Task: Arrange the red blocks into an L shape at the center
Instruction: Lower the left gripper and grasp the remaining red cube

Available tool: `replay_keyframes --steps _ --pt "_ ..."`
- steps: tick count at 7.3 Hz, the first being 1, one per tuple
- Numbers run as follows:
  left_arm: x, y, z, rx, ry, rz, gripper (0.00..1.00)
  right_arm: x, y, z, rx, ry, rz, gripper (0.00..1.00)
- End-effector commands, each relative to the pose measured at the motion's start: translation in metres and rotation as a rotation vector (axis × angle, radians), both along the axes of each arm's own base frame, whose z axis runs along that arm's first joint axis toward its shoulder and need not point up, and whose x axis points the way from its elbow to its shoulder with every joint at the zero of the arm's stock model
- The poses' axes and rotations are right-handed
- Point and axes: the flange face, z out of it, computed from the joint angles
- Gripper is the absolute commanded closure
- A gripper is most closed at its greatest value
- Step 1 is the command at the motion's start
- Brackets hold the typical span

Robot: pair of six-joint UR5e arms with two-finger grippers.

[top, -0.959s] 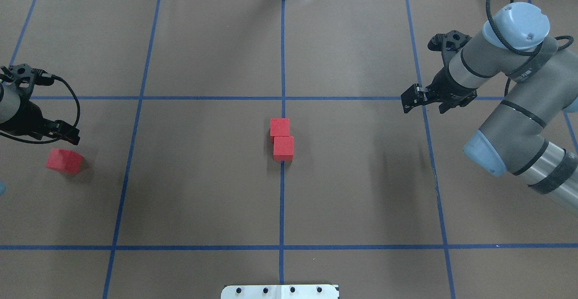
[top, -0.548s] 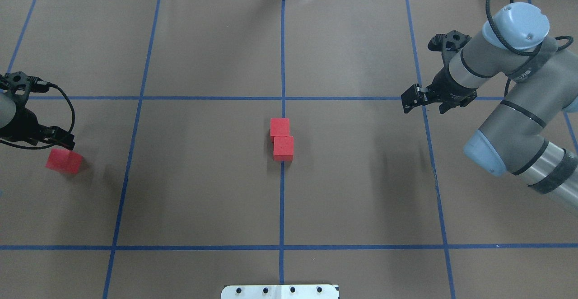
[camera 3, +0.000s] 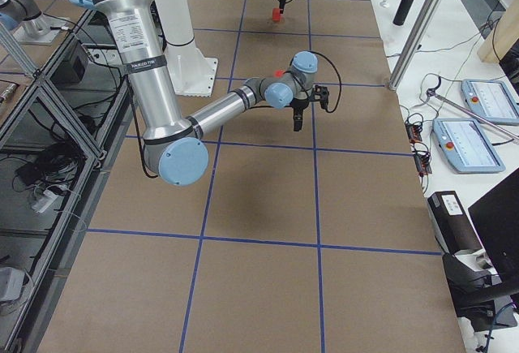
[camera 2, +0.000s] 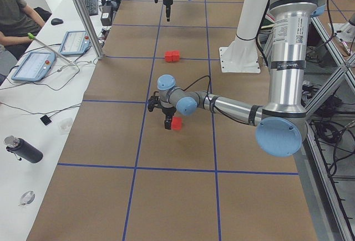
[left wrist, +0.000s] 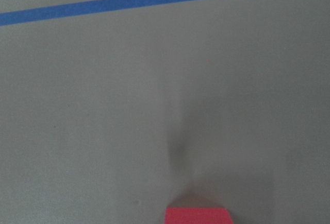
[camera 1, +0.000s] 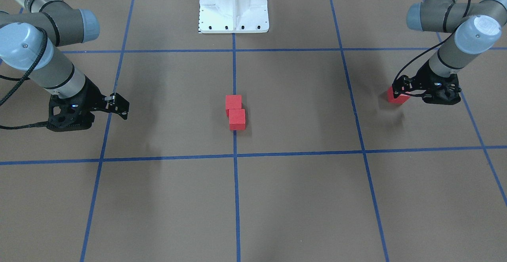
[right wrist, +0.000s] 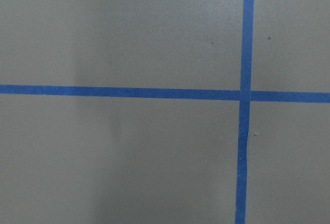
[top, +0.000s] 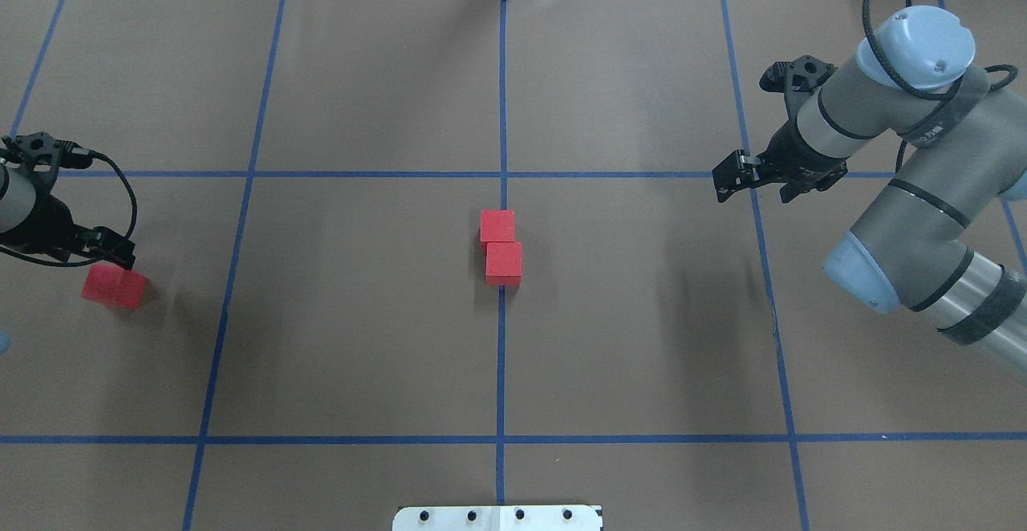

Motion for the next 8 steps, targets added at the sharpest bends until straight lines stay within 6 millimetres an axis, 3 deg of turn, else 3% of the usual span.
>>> replay_keyframes --steps 1,8 --pt "0.0011 -0.0011 0.003 -0.005 -0.003 0.0 0.02 0.0 -0.0001 0.0001 0.001 0.001 0.001 0.0" --pt "0.0078 0.0004 0.0 -0.029 0.03 0.028 0.09 -0.0002 -0.0002 0.0008 -0.001 0.001 0.0 0.0"
